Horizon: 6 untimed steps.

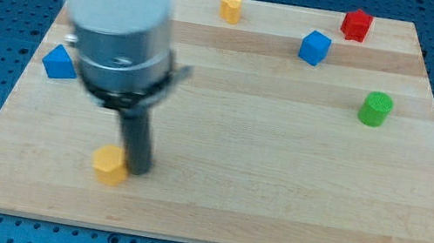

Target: Push the hexagon to the bottom left corner

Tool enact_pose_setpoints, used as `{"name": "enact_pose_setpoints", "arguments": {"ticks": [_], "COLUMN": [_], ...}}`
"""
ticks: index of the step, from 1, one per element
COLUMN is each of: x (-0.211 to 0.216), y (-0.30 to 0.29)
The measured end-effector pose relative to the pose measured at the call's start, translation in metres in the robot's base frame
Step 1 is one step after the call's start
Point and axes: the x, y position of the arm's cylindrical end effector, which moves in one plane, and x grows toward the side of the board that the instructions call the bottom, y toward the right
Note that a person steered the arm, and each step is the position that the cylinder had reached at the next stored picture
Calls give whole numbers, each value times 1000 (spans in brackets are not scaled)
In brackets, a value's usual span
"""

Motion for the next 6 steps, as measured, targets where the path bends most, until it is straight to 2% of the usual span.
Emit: {"name": "enact_pose_setpoints", "arguments": {"ticks": [1, 3, 6], "x": [0, 17, 26], "y": [-30, -18, -85]}}
